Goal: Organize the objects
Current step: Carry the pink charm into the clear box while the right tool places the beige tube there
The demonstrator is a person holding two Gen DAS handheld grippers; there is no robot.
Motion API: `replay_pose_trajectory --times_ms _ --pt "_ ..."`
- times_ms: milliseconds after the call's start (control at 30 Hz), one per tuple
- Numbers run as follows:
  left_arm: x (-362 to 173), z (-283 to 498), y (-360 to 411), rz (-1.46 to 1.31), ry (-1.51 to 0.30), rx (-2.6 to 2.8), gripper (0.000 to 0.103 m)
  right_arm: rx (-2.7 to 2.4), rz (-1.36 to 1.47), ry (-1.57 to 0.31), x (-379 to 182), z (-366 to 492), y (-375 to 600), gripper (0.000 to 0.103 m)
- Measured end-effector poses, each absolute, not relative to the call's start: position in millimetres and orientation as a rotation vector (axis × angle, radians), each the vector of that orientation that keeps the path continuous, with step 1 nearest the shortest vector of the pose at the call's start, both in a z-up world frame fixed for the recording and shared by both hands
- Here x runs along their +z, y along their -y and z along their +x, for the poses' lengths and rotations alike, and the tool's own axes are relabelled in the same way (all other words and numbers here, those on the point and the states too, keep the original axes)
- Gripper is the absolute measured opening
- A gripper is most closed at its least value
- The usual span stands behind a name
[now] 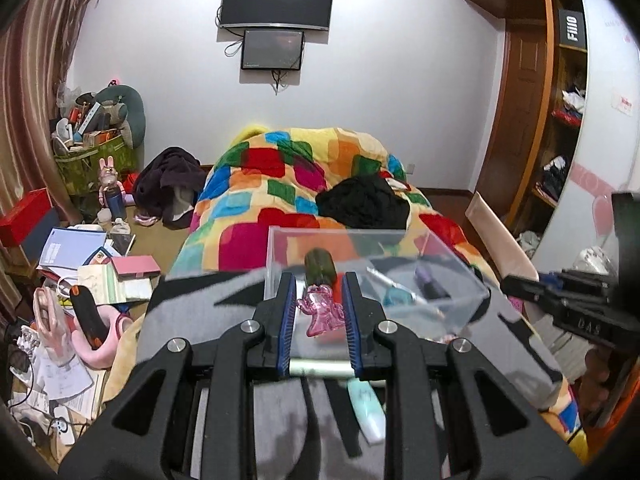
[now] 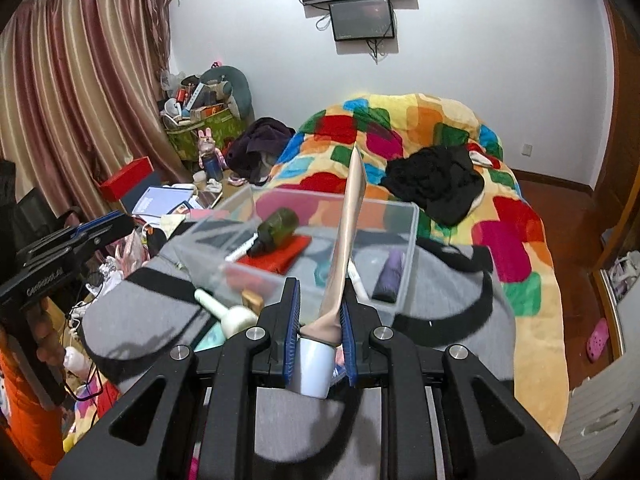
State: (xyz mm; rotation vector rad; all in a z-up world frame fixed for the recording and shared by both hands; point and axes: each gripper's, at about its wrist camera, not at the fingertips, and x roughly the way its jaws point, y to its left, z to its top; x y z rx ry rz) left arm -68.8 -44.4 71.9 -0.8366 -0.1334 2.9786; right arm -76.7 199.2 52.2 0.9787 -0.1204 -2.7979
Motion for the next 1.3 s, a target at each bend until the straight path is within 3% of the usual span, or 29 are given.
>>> replay_pose_trajectory --times_ms 300,767,1100,1167,1300 --pt "82 -108 52 -0.826 0.199 2.967 0.022 -2.760 0.991 0.108 50 -119 -193 0.017" --pt "14 -161 48 -1.109 0.215 2.855 0.022 -2.654 1.170 0.045 6 -178 -181 0.017" --pt "9 -158 40 -1.148 0.168 2.829 0.023 -2.629 1.194 0.018 3 -179 -179 0.016" --pt "10 -156 39 -1.144 0.158 2.828 0.026 -2.625 1.204 0.030 4 -176 -180 0.020" --pt "16 -149 36 -1.121 0.155 2.832 0.046 -2.645 1.184 0.032 10 -165 -184 0.033"
